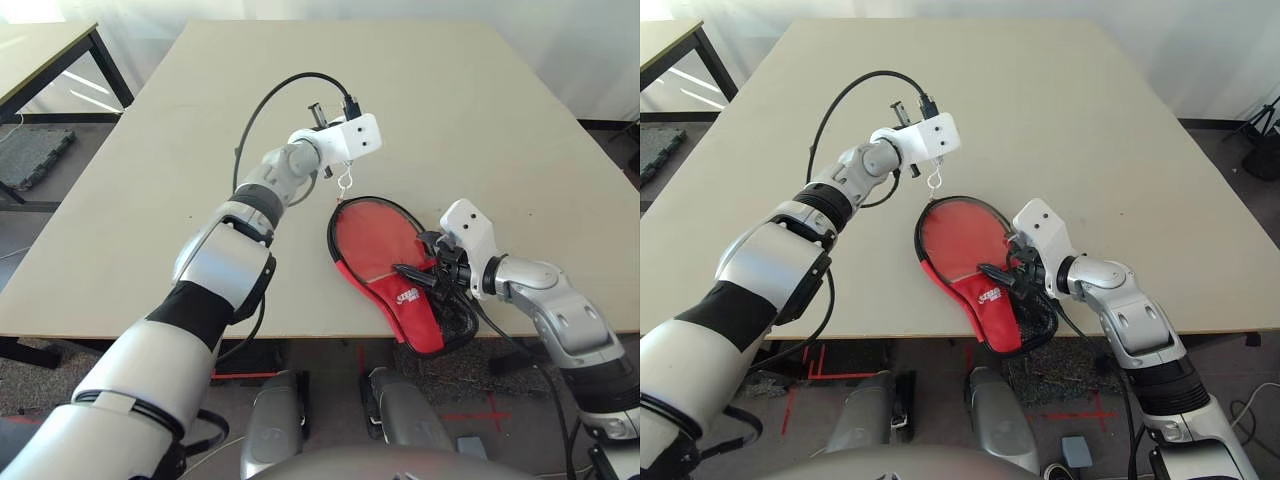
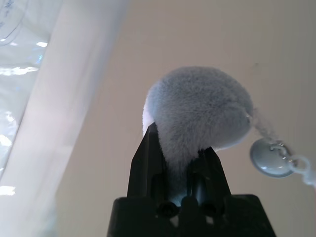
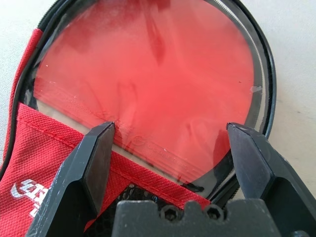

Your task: Store the ping-pong paddle in its case and zip it.

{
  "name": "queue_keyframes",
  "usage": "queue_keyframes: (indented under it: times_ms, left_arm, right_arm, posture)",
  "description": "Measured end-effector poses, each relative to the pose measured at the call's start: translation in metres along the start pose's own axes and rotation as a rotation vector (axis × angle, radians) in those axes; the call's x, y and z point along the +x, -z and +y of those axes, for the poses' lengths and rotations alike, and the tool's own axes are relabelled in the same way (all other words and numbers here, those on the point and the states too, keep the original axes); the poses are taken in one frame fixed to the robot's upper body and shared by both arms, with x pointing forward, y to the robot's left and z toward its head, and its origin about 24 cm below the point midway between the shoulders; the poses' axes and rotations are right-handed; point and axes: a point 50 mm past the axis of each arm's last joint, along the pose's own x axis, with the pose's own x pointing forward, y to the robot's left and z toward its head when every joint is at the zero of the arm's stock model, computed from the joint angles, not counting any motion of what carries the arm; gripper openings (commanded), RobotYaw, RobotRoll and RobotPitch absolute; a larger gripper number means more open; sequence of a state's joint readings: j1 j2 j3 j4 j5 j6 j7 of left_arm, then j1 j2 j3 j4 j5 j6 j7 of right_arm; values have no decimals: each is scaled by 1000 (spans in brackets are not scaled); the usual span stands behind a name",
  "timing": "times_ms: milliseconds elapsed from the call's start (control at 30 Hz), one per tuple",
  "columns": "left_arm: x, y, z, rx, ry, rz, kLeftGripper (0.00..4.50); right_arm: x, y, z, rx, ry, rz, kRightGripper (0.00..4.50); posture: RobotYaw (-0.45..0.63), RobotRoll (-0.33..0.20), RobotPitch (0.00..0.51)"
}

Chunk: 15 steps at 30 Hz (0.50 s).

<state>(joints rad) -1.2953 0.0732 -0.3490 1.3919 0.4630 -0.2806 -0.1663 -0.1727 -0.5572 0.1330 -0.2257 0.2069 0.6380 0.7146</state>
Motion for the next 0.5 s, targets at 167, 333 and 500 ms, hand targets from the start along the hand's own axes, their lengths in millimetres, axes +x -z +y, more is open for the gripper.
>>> queue_keyframes:
  times_ms: [167, 333, 500]
  left_arm:
    - [4, -10, -21, -5, 133, -35, 186]
    - [4, -11, -35, 7, 201, -52, 183]
    - [3, -9, -45, -2, 241, -51, 1973]
  right_arm:
    - [0, 1, 1, 8, -4, 3, 4500]
    - [0, 1, 2, 11, -4, 4, 4500]
    - [0, 1, 2, 12, -4, 4, 4500]
  posture:
    - [-192, 0, 125]
    - [-189, 0, 125]
    - [-200, 0, 121]
